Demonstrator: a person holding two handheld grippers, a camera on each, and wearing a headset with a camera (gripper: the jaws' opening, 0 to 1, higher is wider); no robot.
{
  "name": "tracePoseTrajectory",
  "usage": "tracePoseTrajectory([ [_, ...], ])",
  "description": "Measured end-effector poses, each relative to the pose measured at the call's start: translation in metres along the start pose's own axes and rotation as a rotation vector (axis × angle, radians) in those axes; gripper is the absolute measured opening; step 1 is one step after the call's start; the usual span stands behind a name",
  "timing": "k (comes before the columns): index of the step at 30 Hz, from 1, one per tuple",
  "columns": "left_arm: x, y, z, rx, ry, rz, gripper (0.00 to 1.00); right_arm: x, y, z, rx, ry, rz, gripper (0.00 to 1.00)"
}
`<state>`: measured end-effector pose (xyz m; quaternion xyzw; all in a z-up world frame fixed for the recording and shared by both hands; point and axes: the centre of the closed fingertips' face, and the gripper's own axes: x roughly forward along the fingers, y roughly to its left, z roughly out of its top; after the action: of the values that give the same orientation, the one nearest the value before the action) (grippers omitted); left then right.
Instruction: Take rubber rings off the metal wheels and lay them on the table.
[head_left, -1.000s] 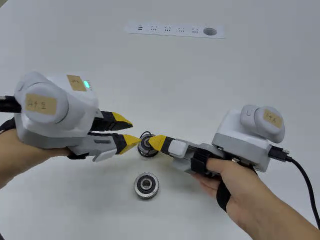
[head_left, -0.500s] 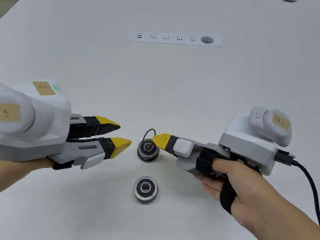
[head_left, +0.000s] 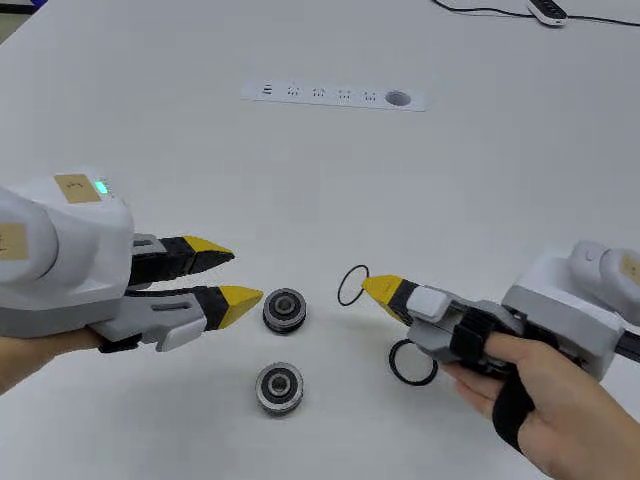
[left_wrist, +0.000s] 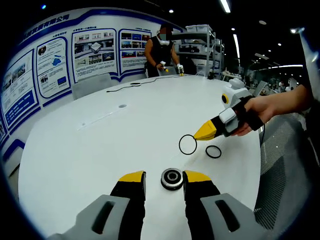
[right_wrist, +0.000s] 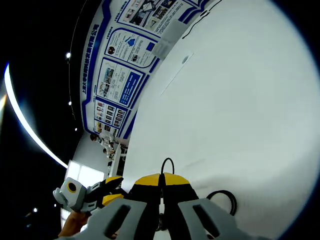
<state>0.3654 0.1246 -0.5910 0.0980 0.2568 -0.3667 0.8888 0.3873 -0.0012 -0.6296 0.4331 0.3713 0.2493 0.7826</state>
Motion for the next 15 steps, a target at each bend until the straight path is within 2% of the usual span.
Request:
tracePoseTrajectory([
  [4, -0.001, -0.001, 0.0, -0.001, -0.003, 0.001, 0.31, -0.016, -0.013, -0.001, 0.021, -0.014, -0.026, 0.02],
  [8, -0.001, -0.003, 0.001, -0.001, -0.005, -0.004, 0.31, -0.029, -0.025, -0.01, 0.058, -0.013, -0.047, 0.02],
  [15, 0.001, -0.007, 0.004, 0.002, -0.009, -0.012, 0.31, -0.041, -0.036, -0.023, 0.087, -0.008, -0.07, 0.02],
])
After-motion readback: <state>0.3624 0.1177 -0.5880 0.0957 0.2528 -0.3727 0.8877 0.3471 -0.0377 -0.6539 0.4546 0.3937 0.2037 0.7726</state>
